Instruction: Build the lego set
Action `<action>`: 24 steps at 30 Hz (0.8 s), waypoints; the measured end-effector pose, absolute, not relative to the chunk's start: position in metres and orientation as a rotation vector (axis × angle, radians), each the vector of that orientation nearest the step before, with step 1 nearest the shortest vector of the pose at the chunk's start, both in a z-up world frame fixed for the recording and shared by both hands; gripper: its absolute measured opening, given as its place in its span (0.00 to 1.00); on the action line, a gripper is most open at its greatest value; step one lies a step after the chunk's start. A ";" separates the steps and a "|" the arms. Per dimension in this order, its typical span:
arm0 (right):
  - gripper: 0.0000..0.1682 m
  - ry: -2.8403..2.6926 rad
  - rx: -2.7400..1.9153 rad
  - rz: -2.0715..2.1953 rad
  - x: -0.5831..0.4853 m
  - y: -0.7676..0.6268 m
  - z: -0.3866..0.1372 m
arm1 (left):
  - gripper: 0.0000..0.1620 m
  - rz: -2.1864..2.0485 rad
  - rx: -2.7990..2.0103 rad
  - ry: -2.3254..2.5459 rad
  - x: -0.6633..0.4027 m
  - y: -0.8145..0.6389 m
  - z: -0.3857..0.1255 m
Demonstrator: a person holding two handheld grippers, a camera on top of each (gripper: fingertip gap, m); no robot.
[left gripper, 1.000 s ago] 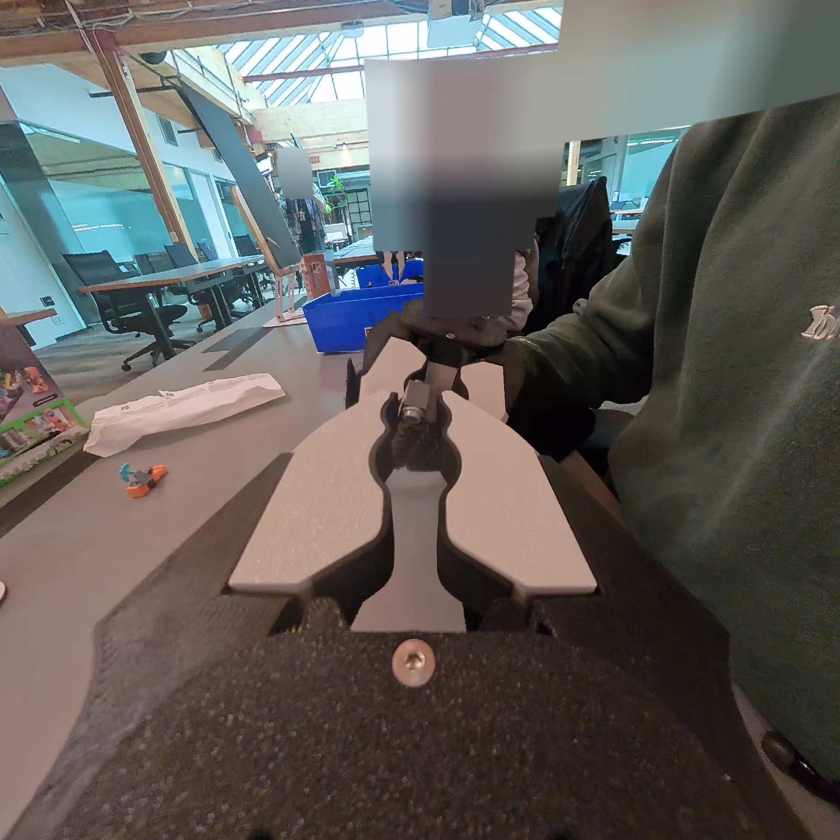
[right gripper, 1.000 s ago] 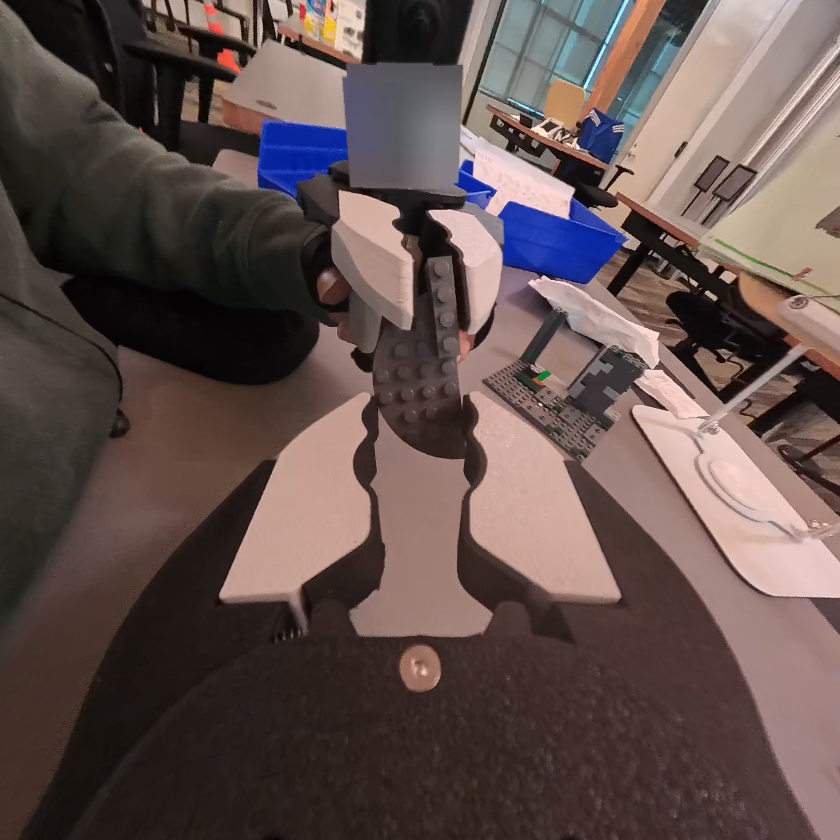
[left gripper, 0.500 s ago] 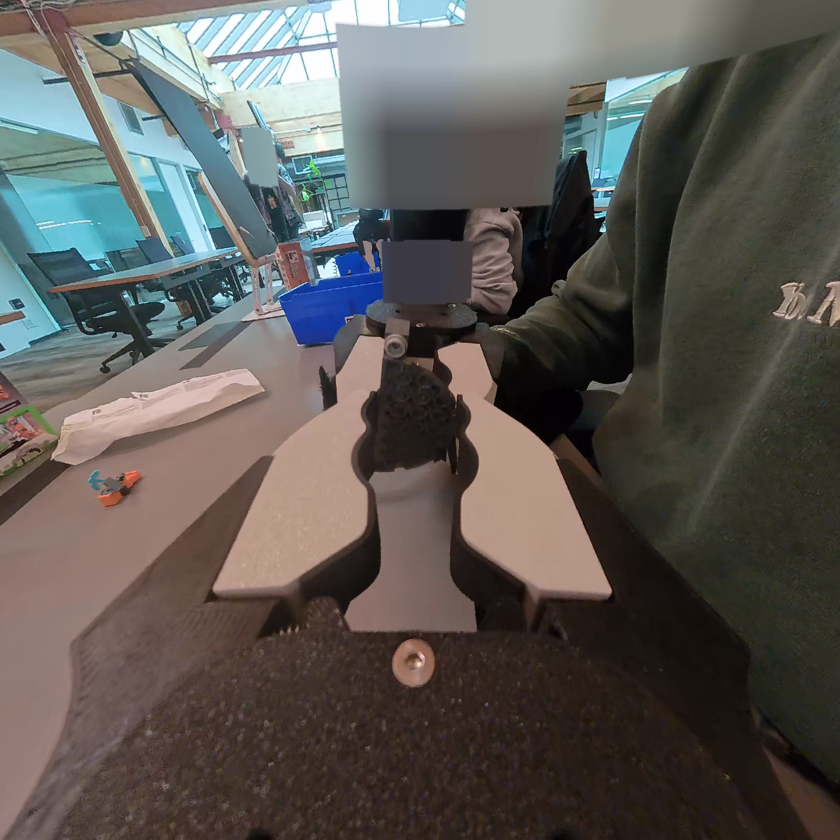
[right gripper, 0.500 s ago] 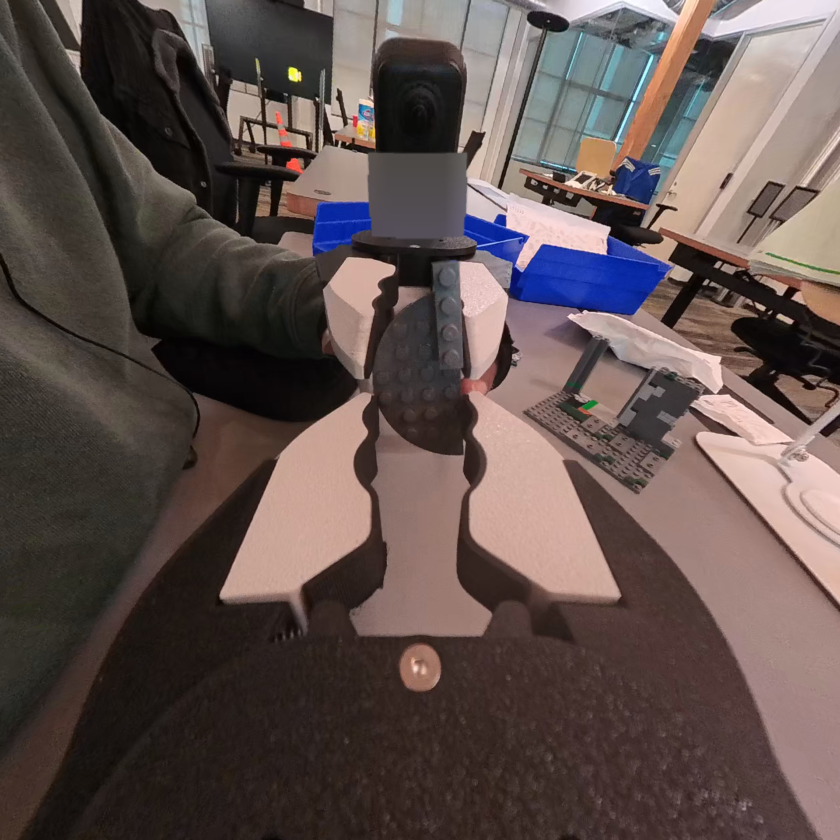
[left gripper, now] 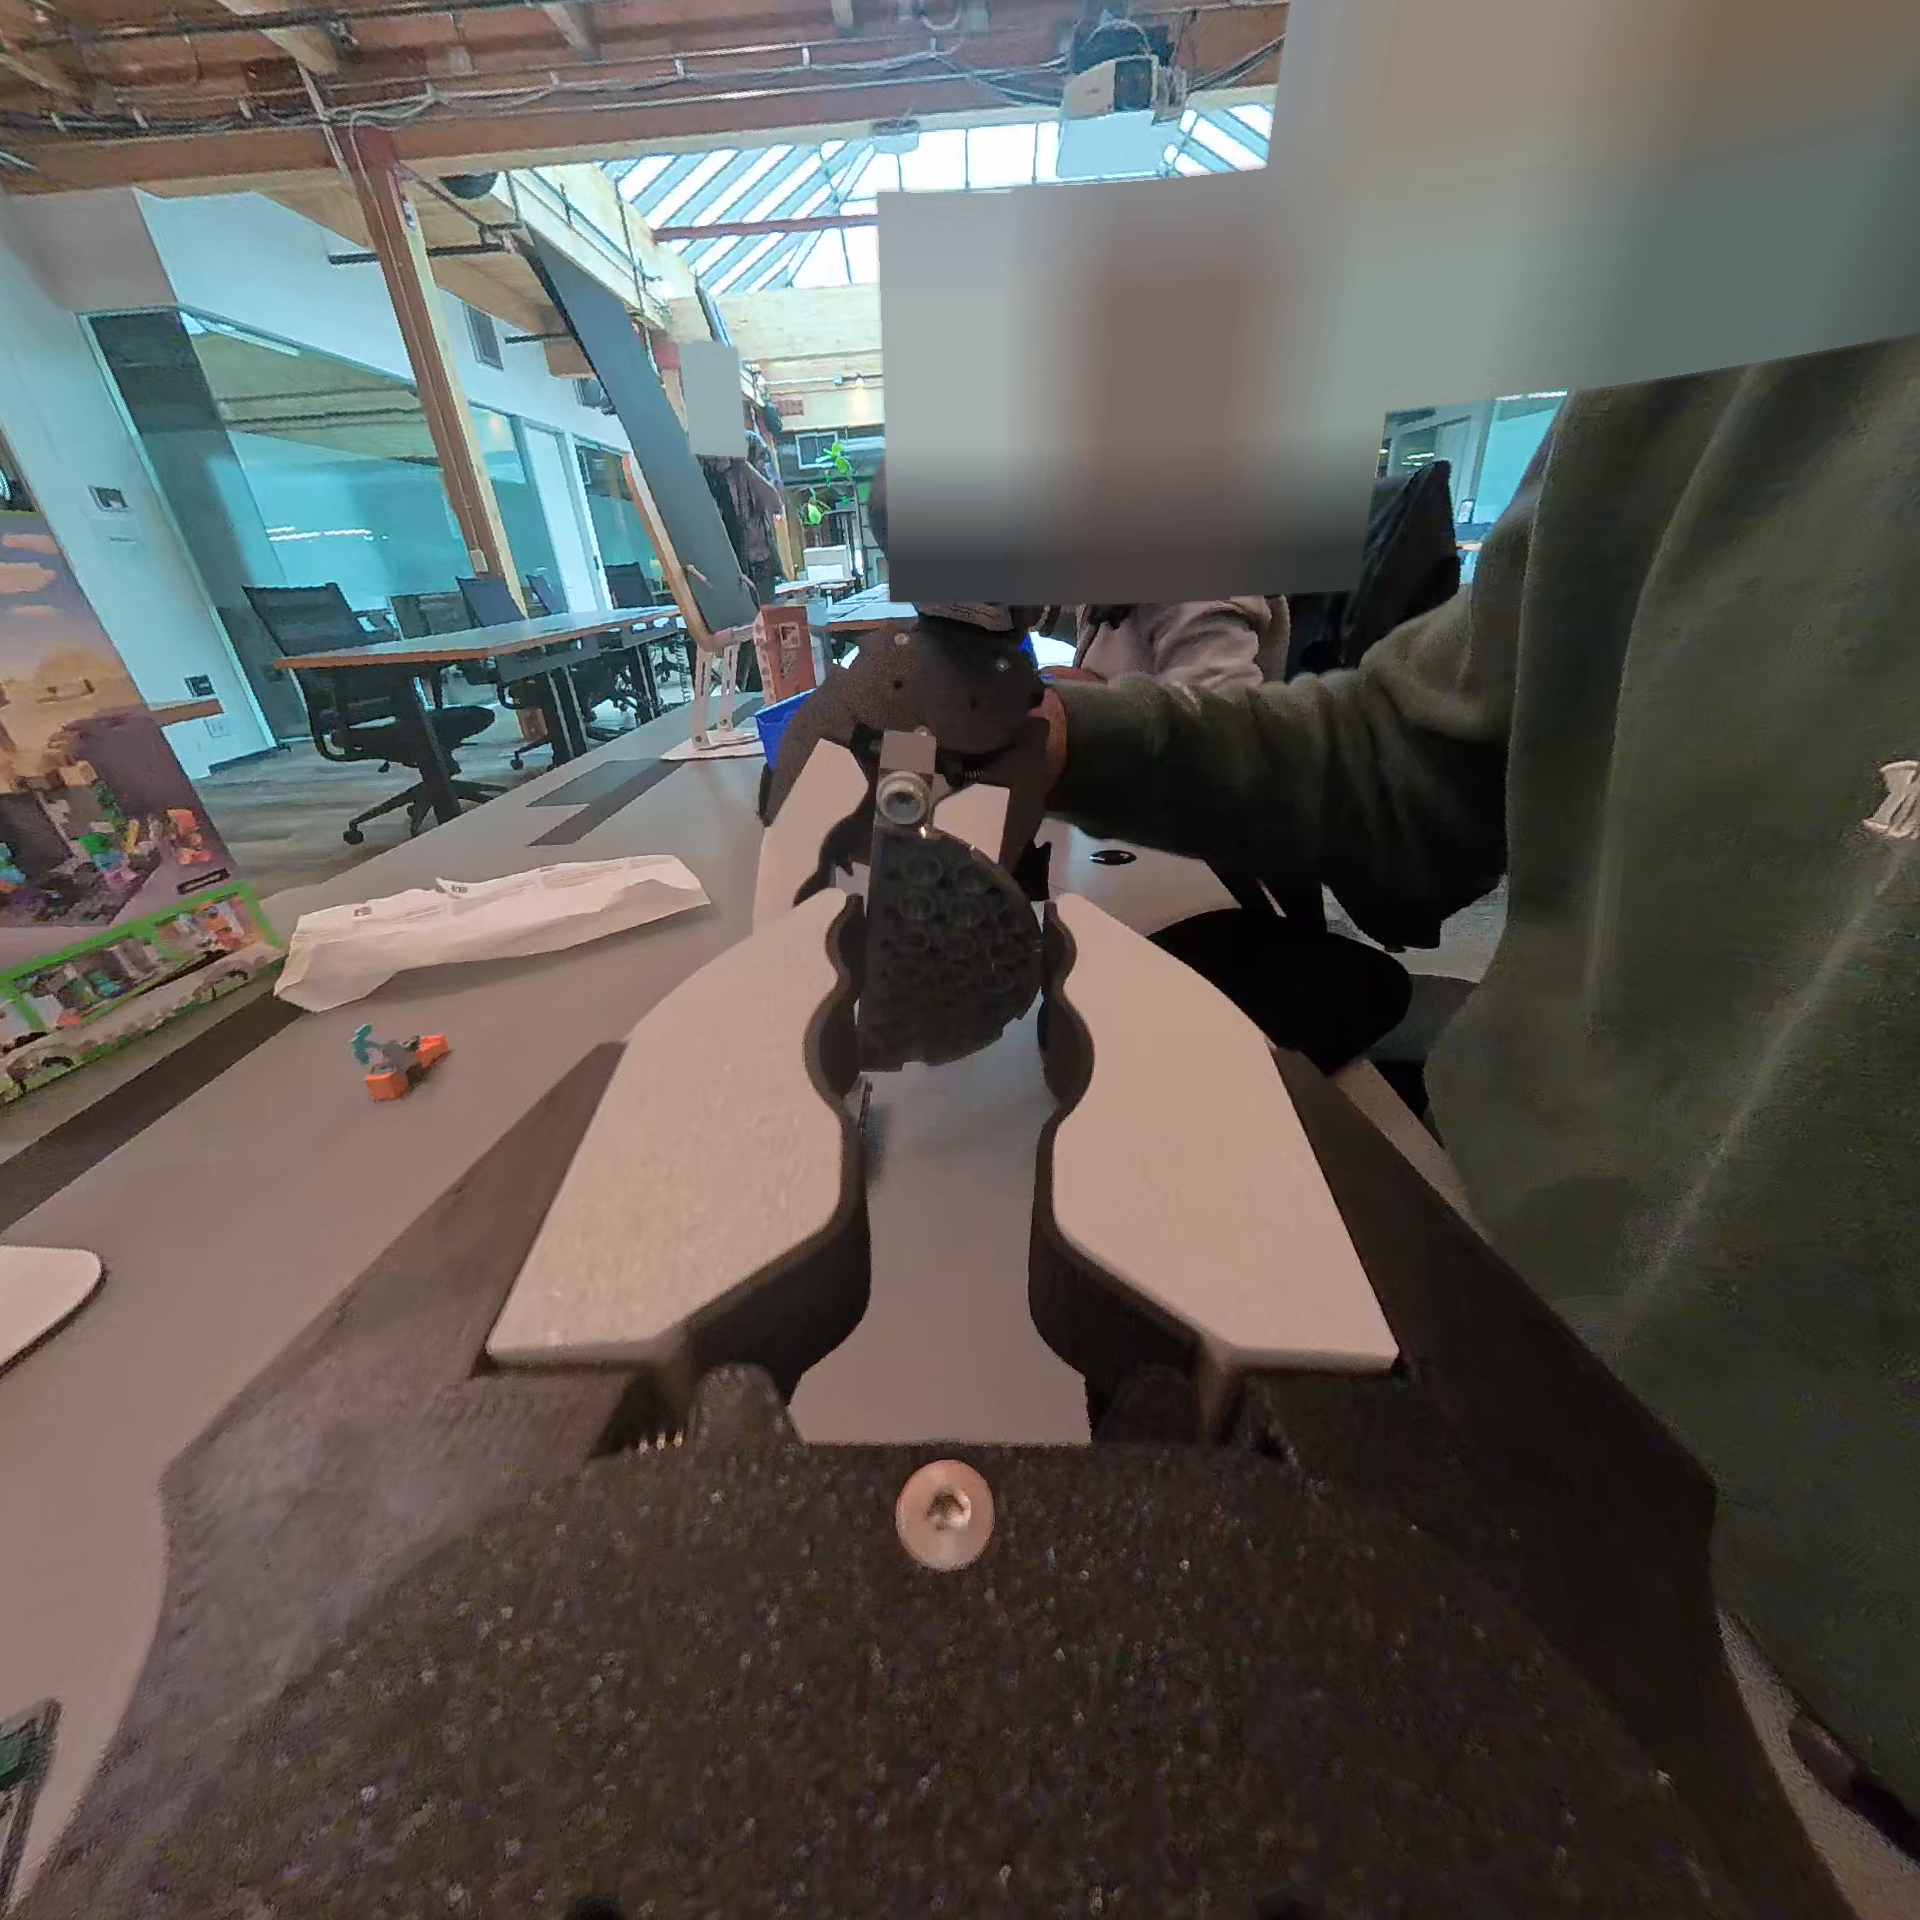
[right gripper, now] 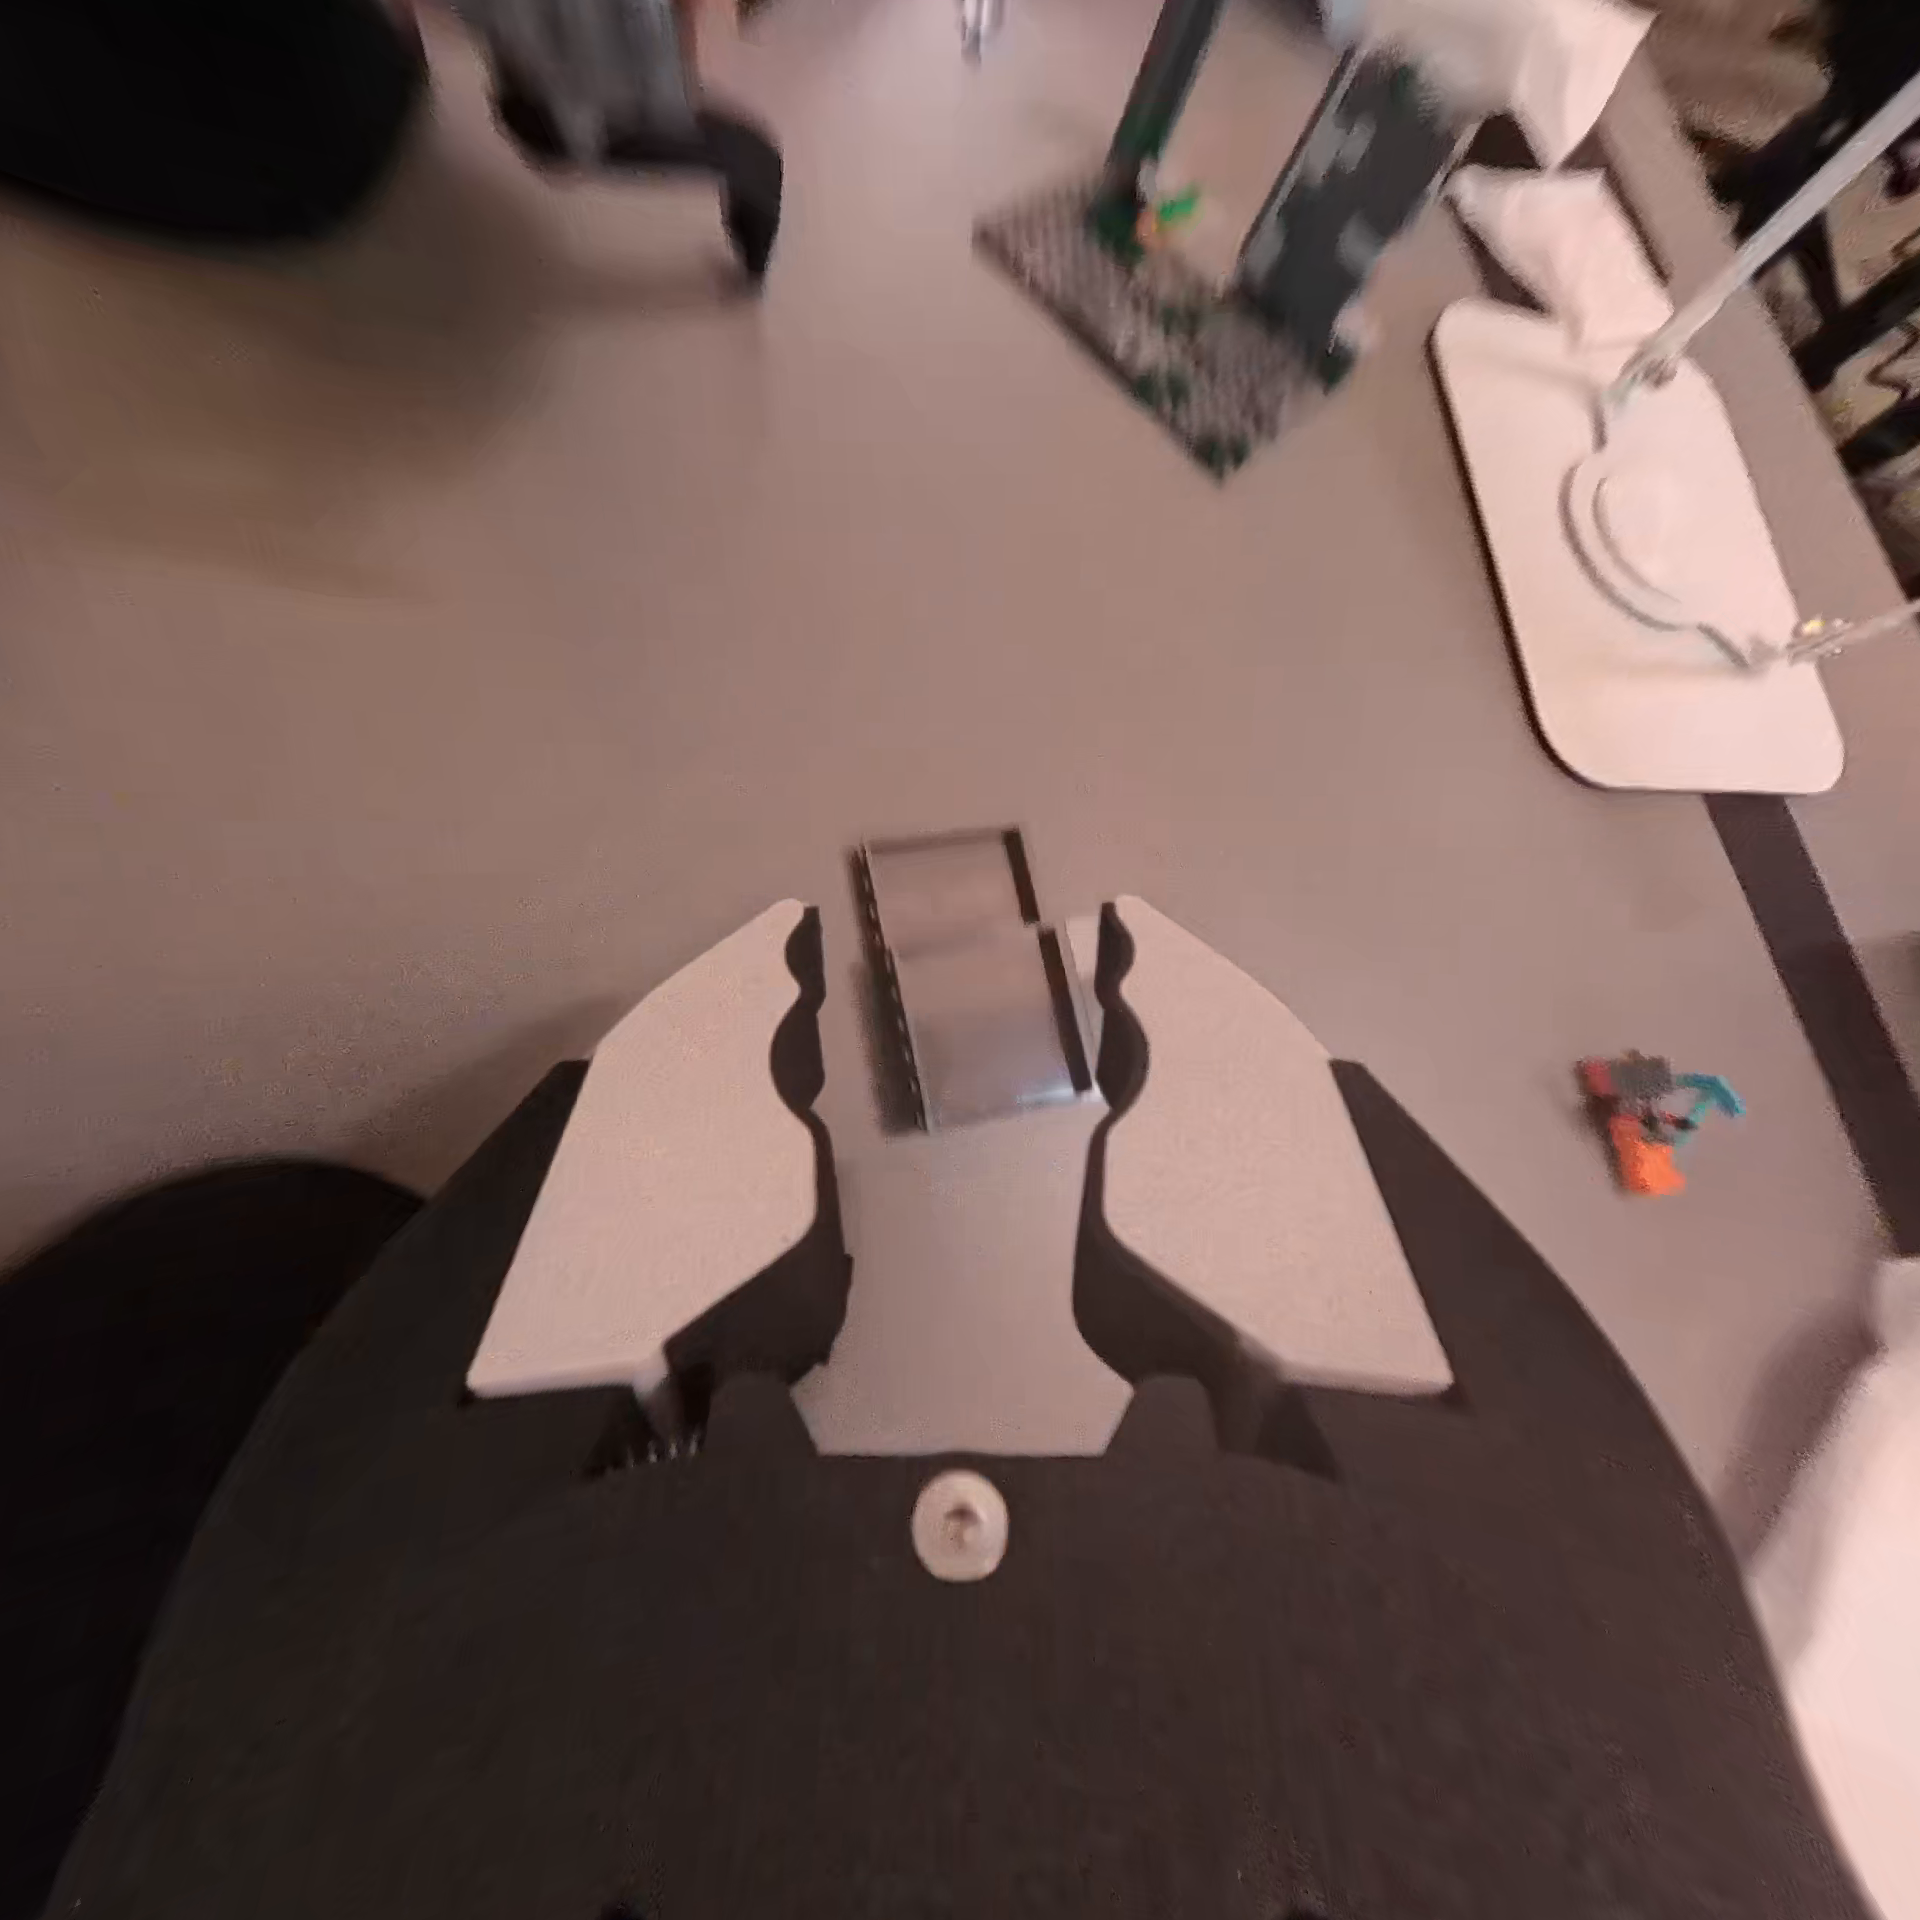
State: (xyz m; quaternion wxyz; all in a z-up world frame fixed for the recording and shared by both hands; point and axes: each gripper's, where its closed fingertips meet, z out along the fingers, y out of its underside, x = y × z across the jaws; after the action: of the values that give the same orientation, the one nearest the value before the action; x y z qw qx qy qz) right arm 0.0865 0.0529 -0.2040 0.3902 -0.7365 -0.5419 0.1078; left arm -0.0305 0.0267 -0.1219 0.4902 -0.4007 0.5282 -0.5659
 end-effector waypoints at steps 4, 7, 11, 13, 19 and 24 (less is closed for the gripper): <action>0.29 -1.584 -1.878 0.030 0.094 0.052 -0.238 | 0.20 -1.370 -0.997 1.287 -0.030 0.029 -0.127; 0.24 -1.677 -1.800 -0.113 0.094 0.056 -0.257 | 0.20 -1.372 -1.009 1.287 -0.030 0.030 -0.129; 0.16 -1.685 -1.823 -0.080 0.091 0.056 -0.270 | 0.20 -1.387 -1.013 1.286 -0.031 0.030 -0.129; 0.08 -1.689 -1.849 -0.102 0.094 0.060 -0.273 | 0.20 -1.394 -1.014 1.286 -0.032 0.031 -0.130; 0.05 -1.601 -1.927 0.181 0.085 0.060 -0.258 | 0.20 -1.404 -1.011 1.302 -0.032 0.027 -0.131; 0.03 -1.424 -2.056 0.821 0.060 0.033 -0.224 | 0.20 -1.418 -1.002 1.303 -0.032 0.025 -0.130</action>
State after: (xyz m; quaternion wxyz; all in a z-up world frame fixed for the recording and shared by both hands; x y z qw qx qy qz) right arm 0.0595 0.0331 -0.2238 0.2519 -0.7559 -0.5235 0.3019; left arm -0.0323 0.0246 -0.1297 0.4663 -0.4084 0.5310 -0.5778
